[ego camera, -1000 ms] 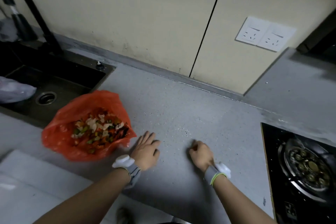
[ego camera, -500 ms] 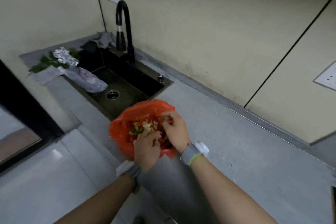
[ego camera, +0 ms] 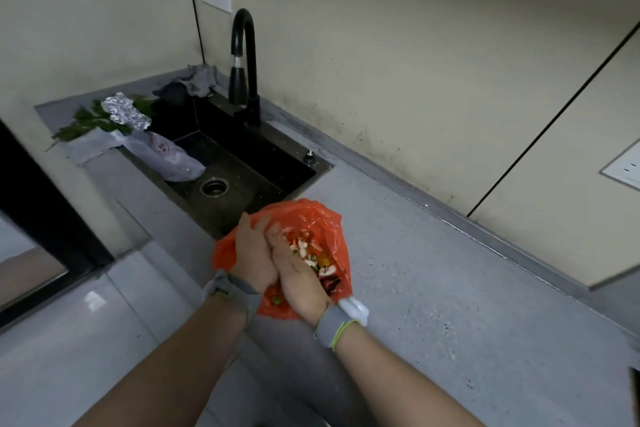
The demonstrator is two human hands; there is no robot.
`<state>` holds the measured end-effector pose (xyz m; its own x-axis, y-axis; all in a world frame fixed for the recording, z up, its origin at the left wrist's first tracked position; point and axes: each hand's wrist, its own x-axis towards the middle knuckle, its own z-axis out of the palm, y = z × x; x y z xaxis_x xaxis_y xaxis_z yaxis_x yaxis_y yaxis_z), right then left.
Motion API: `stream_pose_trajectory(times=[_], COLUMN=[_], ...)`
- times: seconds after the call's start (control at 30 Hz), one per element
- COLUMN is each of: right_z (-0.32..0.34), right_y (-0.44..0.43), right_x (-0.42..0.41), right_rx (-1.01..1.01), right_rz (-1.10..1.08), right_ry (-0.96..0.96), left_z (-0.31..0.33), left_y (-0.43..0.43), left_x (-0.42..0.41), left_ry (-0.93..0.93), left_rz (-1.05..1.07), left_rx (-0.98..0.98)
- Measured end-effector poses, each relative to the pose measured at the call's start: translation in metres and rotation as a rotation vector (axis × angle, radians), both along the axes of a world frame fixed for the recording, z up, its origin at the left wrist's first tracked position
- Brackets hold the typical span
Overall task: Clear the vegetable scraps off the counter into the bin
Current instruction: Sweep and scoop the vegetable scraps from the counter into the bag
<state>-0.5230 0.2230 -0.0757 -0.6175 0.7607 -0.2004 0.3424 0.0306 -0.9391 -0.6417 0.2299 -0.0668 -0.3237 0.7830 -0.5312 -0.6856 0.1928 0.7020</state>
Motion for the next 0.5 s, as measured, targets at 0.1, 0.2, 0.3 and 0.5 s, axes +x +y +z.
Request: stream_pose_trajectory(times=[0.1, 0.2, 0.3, 0.5], right_z=[0.0, 0.014, 0.006, 0.018], right_y=[0.01, -0.005, -0.009, -0.029], right_x=[0.001, -0.002, 0.005, 0.015], right_rx=[0.047, 0.116, 0.081, 0.22], right_rz=[-0.132, -0.061, -0.102, -0.12], right_ry=[-0.032, 0.045, 0.061, 0.107], left_z=[0.011, 0.013, 0.012, 0.013], left_y=[0.004, 0.003, 0.003, 0.003], left_x=[0.01, 0.015, 0.016, 0.026], left_ry=[-0.113, -0.034, 0.087, 0.197], left_rz=[0.007, -0.025, -0.054, -0.104], left_rx=[0.114, 0.079, 0.064, 0.13])
